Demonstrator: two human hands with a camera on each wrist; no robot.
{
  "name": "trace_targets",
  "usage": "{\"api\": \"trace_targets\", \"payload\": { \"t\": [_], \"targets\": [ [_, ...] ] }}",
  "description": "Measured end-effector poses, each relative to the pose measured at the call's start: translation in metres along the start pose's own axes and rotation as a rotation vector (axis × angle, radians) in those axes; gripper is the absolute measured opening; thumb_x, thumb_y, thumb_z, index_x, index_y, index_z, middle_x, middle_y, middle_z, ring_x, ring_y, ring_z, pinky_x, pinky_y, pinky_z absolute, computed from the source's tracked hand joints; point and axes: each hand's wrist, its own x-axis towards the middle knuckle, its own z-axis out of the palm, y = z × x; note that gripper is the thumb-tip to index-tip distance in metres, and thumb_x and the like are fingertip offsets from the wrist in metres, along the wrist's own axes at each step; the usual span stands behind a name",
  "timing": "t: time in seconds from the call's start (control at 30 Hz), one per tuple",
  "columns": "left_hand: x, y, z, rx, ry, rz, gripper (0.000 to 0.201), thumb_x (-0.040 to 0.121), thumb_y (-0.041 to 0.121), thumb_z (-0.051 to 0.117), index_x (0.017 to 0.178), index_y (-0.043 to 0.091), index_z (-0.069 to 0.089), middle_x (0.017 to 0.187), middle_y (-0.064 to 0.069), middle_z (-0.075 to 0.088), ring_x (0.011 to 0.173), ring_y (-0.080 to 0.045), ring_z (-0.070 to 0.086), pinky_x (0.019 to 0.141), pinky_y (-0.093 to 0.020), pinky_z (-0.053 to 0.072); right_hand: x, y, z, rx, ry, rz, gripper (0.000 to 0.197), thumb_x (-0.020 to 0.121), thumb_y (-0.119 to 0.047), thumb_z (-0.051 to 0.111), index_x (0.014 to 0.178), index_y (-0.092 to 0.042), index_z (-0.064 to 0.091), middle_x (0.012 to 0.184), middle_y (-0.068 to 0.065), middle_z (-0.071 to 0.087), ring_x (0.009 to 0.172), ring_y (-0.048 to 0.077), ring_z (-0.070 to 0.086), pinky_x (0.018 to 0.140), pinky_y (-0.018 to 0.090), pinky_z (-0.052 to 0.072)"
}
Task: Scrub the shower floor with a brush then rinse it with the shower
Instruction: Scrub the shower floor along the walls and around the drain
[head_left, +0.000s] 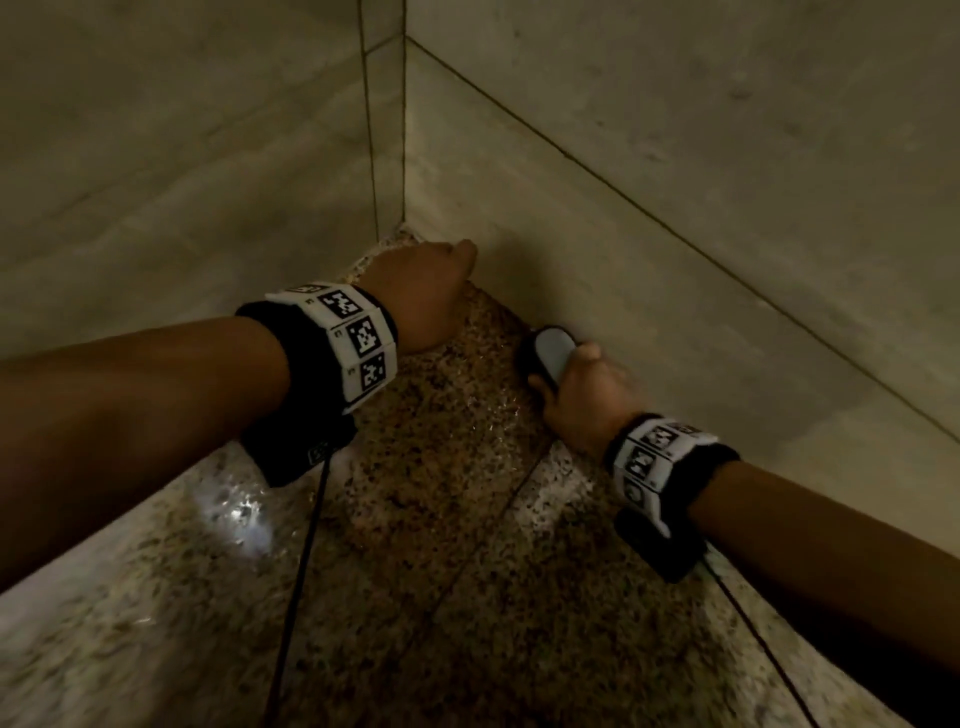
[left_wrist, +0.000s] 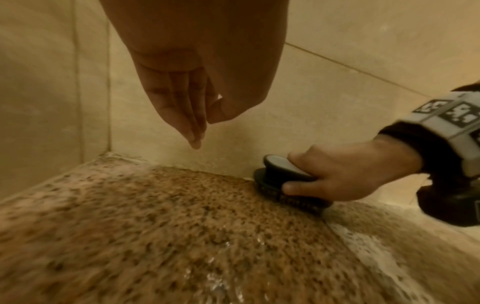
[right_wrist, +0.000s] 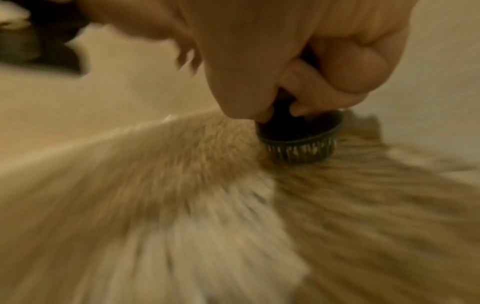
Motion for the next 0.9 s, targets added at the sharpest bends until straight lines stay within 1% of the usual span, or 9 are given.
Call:
{"api": "trace_targets", "payload": {
  "t": [0.13, 0.23, 0.3, 0.47, 0.53, 0.63, 0.7, 0.87, 0.9],
  "targets": [
    [-0.004, 0.001, -0.001, -0.025, -0.024, -0.016, 0.035, 0.093, 0.026, 0.046, 0.122, 0.006, 0.045, 0.107, -0.017, 0.058, 0.093, -0.033, 0.056, 0.065, -0.033, 0.037, -0.023, -0.050, 0.010, 0.015, -0.085, -0.239, 0.059, 0.093, -0.049, 0.051, 0.130, -0.003, 0.046, 0.117, 0.015, 0.062, 0.101, 0.033, 0.062, 0.077, 0.034, 0.050],
    [-0.004, 0.001, -0.006, -0.061, -0.022, -0.030, 0.035, 0.093, 0.026, 0.048, 0.121, 0.006, 0.045, 0.106, -0.016, 0.058, 0.094, -0.033, 0.056, 0.067, -0.031, 0.036, -0.093, -0.085, 0.040, -0.011, -0.359, -0.511, 0.076, 0.091, -0.044, 0.058, 0.147, -0.004, 0.024, 0.121, 0.015, 0.058, 0.103, 0.036, 0.060, 0.079, 0.037, 0.047],
    [-0.006, -0.001, -0.012, -0.106, -0.013, -0.042, 0.035, 0.092, 0.026, 0.049, 0.120, 0.005, 0.046, 0.104, -0.016, 0.059, 0.093, -0.032, 0.056, 0.068, -0.031, 0.038, -0.095, -0.082, 0.045, -0.054, -0.356, -0.586, 0.074, 0.090, -0.046, 0.059, 0.144, -0.006, 0.028, 0.117, 0.015, 0.059, 0.101, 0.037, 0.060, 0.081, 0.041, 0.049],
    [-0.021, -0.019, -0.018, -0.186, -0.036, -0.094, 0.029, 0.090, 0.017, 0.048, 0.116, 0.005, 0.048, 0.101, -0.017, 0.060, 0.089, -0.033, 0.056, 0.075, -0.040, 0.048, 0.004, -0.027, 0.008, 0.032, 0.052, -0.065, 0.054, 0.090, -0.053, 0.052, 0.121, -0.009, 0.052, 0.103, 0.013, 0.064, 0.089, 0.031, 0.064, 0.066, 0.033, 0.049],
    [-0.026, -0.029, -0.019, -0.155, -0.049, -0.139, 0.027, 0.089, 0.015, 0.047, 0.115, 0.007, 0.049, 0.098, -0.015, 0.061, 0.086, -0.033, 0.057, 0.076, -0.043, 0.051, -0.011, -0.043, 0.019, 0.051, 0.035, -0.126, 0.058, 0.087, -0.048, 0.057, 0.128, -0.007, 0.048, 0.106, 0.013, 0.065, 0.091, 0.032, 0.064, 0.072, 0.036, 0.054],
    [-0.033, -0.038, -0.021, -0.096, -0.080, -0.137, 0.026, 0.090, 0.015, 0.047, 0.114, 0.007, 0.049, 0.091, -0.013, 0.060, 0.078, -0.029, 0.055, 0.069, -0.038, 0.049, -0.077, -0.094, 0.052, 0.024, -0.219, -0.475, 0.066, 0.088, -0.047, 0.060, 0.139, -0.009, 0.041, 0.118, 0.012, 0.061, 0.101, 0.030, 0.062, 0.080, 0.035, 0.053],
    [-0.039, -0.039, -0.021, -0.090, -0.090, -0.122, 0.027, 0.091, 0.015, 0.046, 0.116, 0.006, 0.048, 0.094, -0.015, 0.061, 0.079, -0.030, 0.055, 0.067, -0.037, 0.047, -0.062, -0.098, 0.050, 0.014, -0.221, -0.587, 0.066, 0.087, -0.048, 0.063, 0.138, -0.010, 0.045, 0.120, 0.011, 0.060, 0.106, 0.030, 0.060, 0.084, 0.033, 0.050],
    [-0.057, -0.048, -0.025, -0.176, -0.081, -0.145, 0.028, 0.093, 0.015, 0.047, 0.119, 0.005, 0.048, 0.102, -0.017, 0.061, 0.086, -0.031, 0.056, 0.070, -0.036, 0.047, 0.020, -0.067, 0.005, 0.133, 0.061, -0.097, 0.056, 0.091, -0.044, 0.057, 0.131, -0.006, 0.050, 0.119, 0.017, 0.061, 0.102, 0.035, 0.061, 0.075, 0.034, 0.048],
    [-0.060, -0.051, -0.028, -0.208, -0.059, -0.170, 0.028, 0.092, 0.013, 0.048, 0.119, 0.005, 0.049, 0.102, -0.016, 0.061, 0.087, -0.031, 0.056, 0.070, -0.036, 0.047, 0.012, -0.078, 0.013, 0.121, 0.064, -0.127, 0.057, 0.088, -0.046, 0.057, 0.129, -0.007, 0.051, 0.116, 0.014, 0.063, 0.098, 0.033, 0.062, 0.074, 0.034, 0.051]
  ]
}}
